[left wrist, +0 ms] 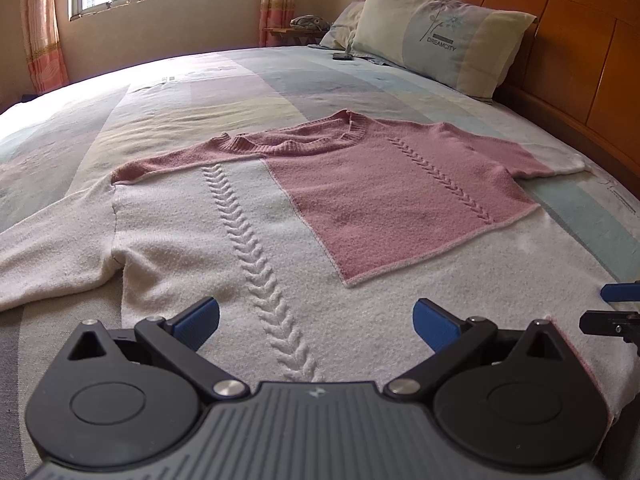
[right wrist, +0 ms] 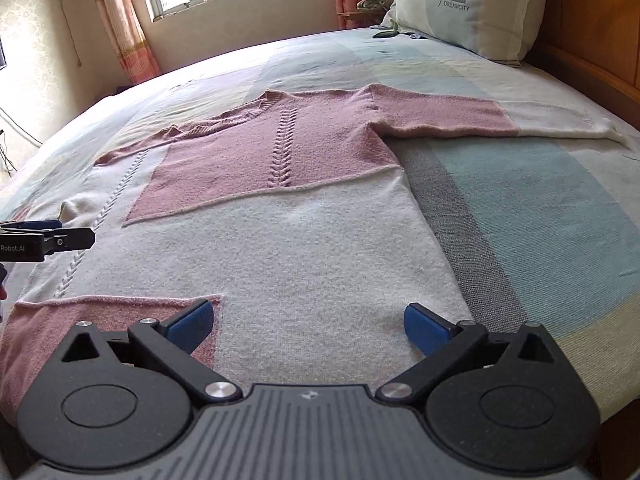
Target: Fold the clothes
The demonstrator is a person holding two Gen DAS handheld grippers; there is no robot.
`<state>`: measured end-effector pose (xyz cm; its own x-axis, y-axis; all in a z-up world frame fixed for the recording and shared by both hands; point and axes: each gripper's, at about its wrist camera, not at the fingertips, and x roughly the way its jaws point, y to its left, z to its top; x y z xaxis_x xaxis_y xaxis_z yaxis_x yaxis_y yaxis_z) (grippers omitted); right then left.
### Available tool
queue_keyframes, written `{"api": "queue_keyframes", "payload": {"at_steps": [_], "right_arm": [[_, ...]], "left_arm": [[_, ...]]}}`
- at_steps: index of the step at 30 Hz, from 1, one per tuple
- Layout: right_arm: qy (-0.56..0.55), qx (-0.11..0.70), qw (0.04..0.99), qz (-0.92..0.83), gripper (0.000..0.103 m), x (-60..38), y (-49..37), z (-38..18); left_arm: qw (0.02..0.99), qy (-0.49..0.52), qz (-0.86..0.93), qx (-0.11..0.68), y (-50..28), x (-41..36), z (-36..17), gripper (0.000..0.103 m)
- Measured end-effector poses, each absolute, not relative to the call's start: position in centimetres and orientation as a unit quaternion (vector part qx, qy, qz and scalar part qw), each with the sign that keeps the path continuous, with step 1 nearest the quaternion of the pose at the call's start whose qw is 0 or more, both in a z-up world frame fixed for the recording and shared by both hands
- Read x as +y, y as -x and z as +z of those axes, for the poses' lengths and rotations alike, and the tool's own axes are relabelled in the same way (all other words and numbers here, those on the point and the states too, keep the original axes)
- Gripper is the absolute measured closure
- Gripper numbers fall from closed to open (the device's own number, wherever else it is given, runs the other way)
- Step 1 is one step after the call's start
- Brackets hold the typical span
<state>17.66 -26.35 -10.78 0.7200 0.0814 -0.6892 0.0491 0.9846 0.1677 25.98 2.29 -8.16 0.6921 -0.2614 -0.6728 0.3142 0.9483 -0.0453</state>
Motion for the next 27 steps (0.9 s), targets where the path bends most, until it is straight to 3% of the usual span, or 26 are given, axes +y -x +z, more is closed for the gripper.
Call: {"api": "queue_keyframes", "payload": {"at_steps": [7, 18, 27], "right_arm": [[-0.114, 0.362, 0.925, -0.006, 0.0, -26.0, -17.1, -9.8], [0.049, 0.391, 0.914, 0.091, 0.0, -17.3, -12.8, -11.8], [0.06, 0.382, 0.914, 0.12, 0.0, -15.0, -13.3, -9.7]], "left_arm": [[0.921, -0.027, -0.146, 0.361, -26.2, 2.9, -8.1, 0.001], [0.92, -0.058, -0.153, 0.357, -25.5, 2.6, -8.0, 0.001], [0.92, -0.044, -0.165, 0.353, -25.2, 3.2, -7.5, 0.001]]}}
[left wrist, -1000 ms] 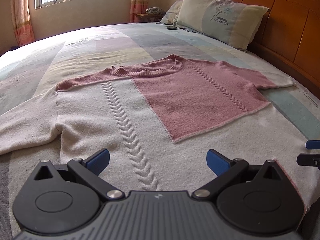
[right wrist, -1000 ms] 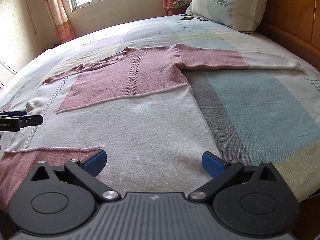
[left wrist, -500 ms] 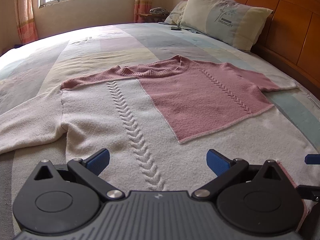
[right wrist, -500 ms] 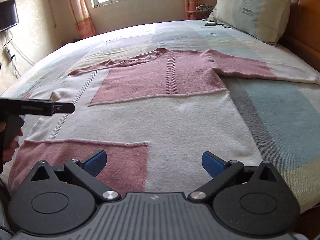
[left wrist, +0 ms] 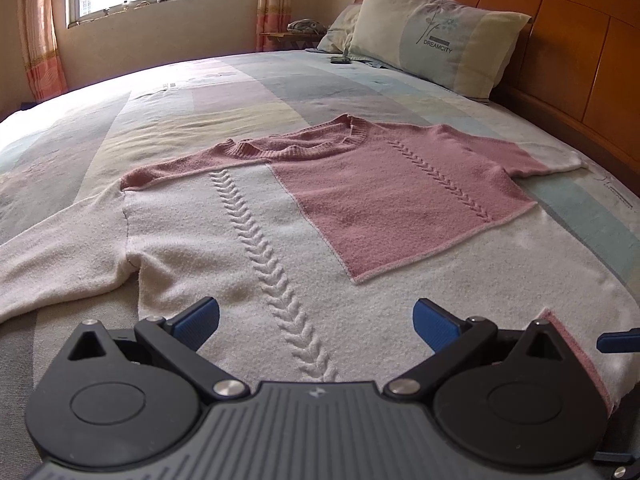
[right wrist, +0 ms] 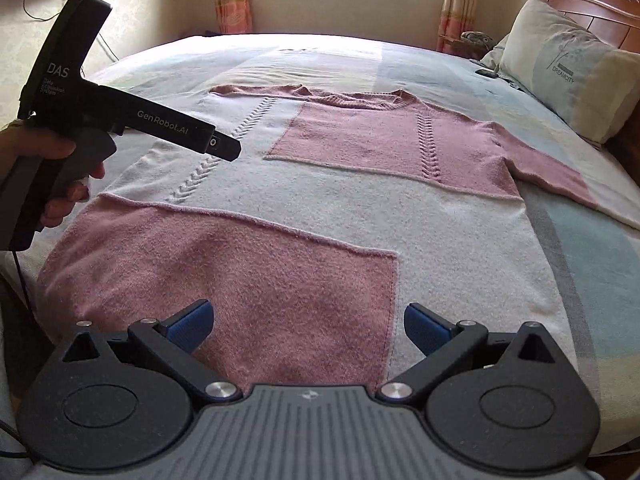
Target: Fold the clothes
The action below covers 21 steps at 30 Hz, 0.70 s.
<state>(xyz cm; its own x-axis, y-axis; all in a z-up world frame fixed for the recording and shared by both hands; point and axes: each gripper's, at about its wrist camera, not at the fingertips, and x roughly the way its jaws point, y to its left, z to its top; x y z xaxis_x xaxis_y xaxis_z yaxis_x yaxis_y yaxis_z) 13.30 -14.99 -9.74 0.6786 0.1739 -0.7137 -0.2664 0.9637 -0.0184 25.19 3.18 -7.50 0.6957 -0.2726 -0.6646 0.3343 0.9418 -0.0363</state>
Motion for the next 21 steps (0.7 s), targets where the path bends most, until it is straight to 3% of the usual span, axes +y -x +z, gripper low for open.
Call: {"api": "queue_keyframes", "payload": {"at_steps": [8, 21], "right_arm": [[0.092, 0.43, 0.887, 0.139, 0.0, -13.9, -11.4, -10.9], [0.08, 0.381, 0.904, 0.177, 0.0, -7.9, -19.6, -9.9]], "left_arm": [[0.913, -0.034, -0.172, 0.367, -25.0, 4.3, -7.3, 0.001], [0.907, -0.047, -0.166, 0.385, -25.1, 4.2, -8.0, 0.001]]}}
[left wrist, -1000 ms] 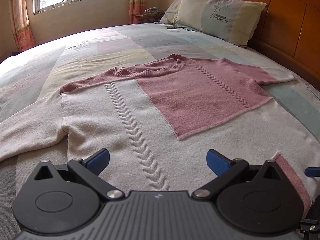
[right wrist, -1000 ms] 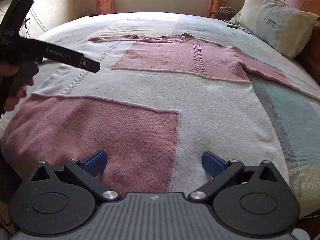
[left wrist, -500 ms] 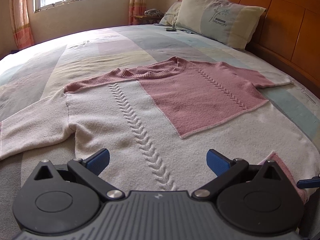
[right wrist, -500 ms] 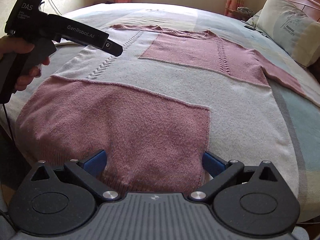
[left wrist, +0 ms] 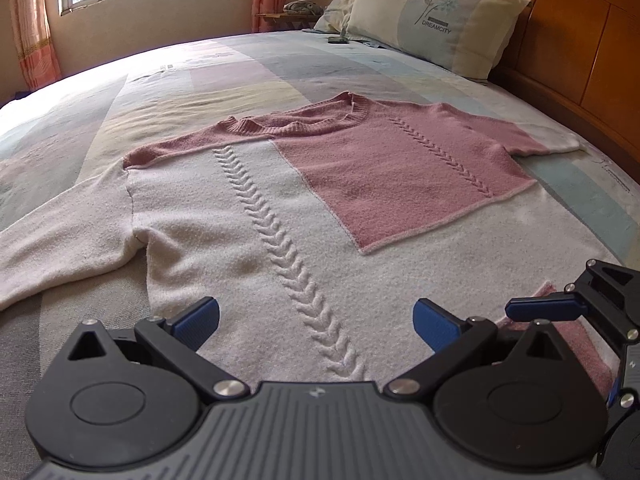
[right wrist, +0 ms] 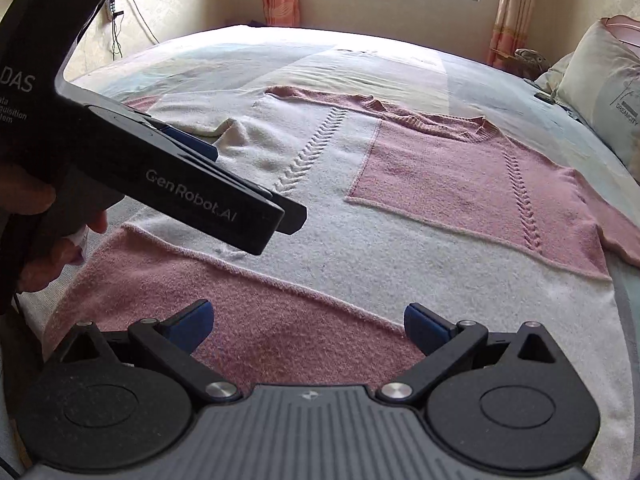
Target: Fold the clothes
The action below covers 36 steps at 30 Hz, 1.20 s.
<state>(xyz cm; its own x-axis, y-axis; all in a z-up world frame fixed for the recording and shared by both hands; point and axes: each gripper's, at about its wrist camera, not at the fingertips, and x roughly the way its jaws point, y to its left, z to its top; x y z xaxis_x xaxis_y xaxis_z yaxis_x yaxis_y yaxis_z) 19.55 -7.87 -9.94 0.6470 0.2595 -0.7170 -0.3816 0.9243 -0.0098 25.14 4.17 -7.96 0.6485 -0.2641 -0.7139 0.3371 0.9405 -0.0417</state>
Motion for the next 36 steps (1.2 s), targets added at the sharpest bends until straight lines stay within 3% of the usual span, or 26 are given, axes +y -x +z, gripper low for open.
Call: {"api": "queue_keyframes", "payload": {"at_steps": [14, 36], "right_arm": [[0.067, 0.41, 0.898, 0.147, 0.0, -7.1, -19.0, -11.2], [0.106, 0.305, 0.923, 0.212, 0.0, -6.5, -12.4, -10.0]], "left_arm": [[0.906, -0.049, -0.172, 0.383, -24.9, 3.9, -8.0, 0.001], [0.913, -0.026, -0.158, 0.375, -25.3, 5.3, -7.2, 0.001]]}}
